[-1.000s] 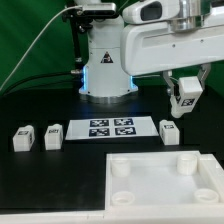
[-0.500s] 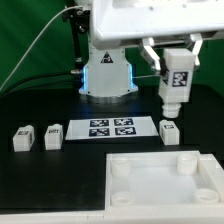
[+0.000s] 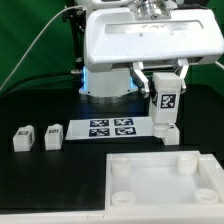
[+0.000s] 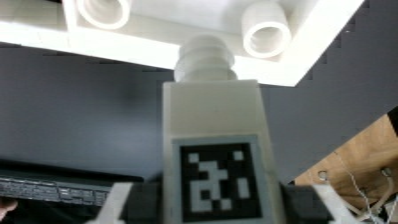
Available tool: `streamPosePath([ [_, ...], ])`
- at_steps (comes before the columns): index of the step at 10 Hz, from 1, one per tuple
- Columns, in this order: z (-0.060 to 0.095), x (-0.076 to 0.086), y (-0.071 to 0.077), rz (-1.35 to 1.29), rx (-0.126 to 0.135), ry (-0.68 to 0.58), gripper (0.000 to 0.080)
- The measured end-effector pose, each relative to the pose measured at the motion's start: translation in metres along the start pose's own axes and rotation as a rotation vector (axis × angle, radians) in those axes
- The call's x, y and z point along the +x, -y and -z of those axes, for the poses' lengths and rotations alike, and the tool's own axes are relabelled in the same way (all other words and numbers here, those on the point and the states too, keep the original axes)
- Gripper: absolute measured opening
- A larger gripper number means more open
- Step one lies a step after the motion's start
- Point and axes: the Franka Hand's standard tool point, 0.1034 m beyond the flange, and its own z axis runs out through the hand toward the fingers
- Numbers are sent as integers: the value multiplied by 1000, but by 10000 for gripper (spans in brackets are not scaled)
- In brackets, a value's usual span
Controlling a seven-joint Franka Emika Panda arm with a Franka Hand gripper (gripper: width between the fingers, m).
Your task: Assemble one leg
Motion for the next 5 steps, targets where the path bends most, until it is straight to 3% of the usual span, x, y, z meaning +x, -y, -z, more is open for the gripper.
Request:
streamPosePath([
  [1, -9, -1, 2, 17, 20, 23, 291],
  [3, -25, 22, -4, 24, 55, 27, 291],
  [5, -45, 25, 9, -10, 97, 12, 291],
])
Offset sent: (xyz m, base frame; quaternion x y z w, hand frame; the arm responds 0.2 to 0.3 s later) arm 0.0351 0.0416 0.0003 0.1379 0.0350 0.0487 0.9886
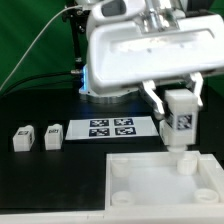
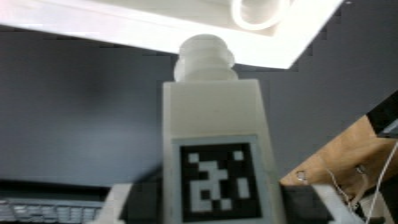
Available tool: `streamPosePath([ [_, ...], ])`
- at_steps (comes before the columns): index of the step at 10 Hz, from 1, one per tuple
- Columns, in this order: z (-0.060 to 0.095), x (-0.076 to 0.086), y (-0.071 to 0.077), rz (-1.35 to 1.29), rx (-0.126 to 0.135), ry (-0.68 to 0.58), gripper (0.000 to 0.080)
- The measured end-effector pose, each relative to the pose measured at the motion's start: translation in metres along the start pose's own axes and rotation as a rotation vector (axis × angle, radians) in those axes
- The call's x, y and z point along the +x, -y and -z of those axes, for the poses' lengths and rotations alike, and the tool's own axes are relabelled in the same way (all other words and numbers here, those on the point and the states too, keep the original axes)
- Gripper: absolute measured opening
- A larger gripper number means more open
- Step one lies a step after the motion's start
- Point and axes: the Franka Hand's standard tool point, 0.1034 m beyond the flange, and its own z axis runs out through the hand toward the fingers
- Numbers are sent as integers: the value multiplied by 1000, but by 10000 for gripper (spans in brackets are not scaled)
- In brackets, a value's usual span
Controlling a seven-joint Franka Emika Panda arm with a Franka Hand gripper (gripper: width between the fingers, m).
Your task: Assemble one leg
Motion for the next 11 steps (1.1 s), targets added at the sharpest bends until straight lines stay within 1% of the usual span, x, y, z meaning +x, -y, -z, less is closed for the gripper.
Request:
streamPosePath([
  [1, -11, -1, 6, -10, 16, -4, 291],
  [2, -15, -2, 11, -19, 22, -5, 291],
  [6, -16, -3, 9, -21, 20, -3, 291],
  [7, -17, -6, 7, -12, 19, -5, 291],
  [8, -26, -19, 1, 8, 17, -32, 291],
  [9, -37, -30, 5, -19, 43, 1, 291],
  [10, -39, -27, 9, -18, 52, -3, 291],
  [11, -39, -28, 10, -21, 55, -2, 291],
])
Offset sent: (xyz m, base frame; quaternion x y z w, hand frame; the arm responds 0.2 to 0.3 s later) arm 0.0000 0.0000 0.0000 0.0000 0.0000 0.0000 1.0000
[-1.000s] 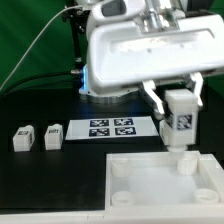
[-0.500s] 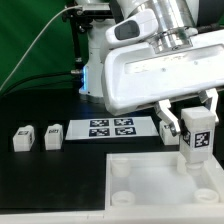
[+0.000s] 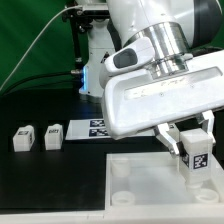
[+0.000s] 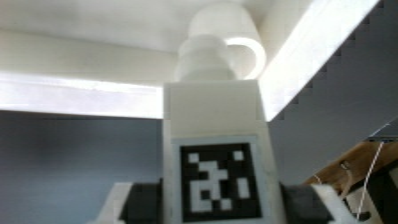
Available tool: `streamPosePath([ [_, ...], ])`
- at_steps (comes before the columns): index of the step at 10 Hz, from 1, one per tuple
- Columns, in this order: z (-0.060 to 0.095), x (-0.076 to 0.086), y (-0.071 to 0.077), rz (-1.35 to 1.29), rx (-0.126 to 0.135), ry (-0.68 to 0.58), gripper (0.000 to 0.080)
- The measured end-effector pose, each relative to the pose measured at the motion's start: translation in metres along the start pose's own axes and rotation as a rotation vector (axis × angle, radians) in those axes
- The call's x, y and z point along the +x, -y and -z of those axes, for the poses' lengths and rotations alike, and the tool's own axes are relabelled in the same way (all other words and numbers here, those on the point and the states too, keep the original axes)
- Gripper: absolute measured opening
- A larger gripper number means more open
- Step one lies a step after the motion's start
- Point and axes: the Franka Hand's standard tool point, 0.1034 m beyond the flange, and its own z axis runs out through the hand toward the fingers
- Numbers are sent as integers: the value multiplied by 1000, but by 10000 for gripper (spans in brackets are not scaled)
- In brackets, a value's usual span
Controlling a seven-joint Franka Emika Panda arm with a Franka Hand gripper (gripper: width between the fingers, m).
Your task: Assemble one leg
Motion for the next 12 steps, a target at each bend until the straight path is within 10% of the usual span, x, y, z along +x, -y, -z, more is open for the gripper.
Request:
streamPosePath([
  [12, -13, 6, 13, 2, 20, -4, 291],
])
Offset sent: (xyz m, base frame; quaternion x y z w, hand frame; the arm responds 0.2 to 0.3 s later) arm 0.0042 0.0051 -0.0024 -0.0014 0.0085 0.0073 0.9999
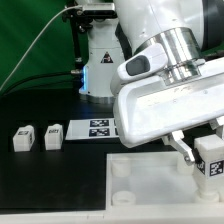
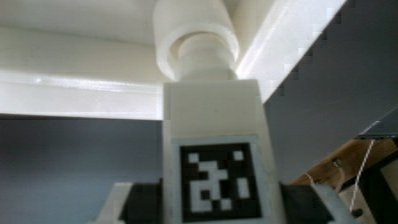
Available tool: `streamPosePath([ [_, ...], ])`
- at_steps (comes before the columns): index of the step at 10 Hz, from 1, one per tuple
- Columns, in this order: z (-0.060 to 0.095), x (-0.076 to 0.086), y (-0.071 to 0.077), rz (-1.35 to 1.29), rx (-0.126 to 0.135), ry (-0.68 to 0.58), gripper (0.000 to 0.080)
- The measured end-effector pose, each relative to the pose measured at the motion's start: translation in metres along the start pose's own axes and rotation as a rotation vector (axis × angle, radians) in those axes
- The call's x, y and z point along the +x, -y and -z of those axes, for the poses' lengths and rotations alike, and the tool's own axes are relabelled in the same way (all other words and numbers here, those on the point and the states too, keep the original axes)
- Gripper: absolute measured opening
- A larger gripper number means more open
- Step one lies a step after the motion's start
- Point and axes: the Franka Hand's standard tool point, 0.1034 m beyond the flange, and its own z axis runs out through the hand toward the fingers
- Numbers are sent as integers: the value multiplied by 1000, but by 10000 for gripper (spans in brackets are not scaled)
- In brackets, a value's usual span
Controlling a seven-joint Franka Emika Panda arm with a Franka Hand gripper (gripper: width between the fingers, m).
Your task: Assemble one leg
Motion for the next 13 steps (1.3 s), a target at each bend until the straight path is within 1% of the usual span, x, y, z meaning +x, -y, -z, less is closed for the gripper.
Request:
streamPosePath([
  [3, 0, -1, 0, 0, -1, 0, 291],
  [4, 0, -1, 0, 0, -1, 1, 319],
  [5, 0, -1, 0, 0, -1, 1, 502],
  [6, 0, -1, 0, 0, -1, 1, 502],
  [7, 0, -1, 0, 0, -1, 1, 618],
  [8, 0, -1, 0, 0, -1, 1, 640],
  [13, 0, -1, 0, 0, -1, 1, 649],
])
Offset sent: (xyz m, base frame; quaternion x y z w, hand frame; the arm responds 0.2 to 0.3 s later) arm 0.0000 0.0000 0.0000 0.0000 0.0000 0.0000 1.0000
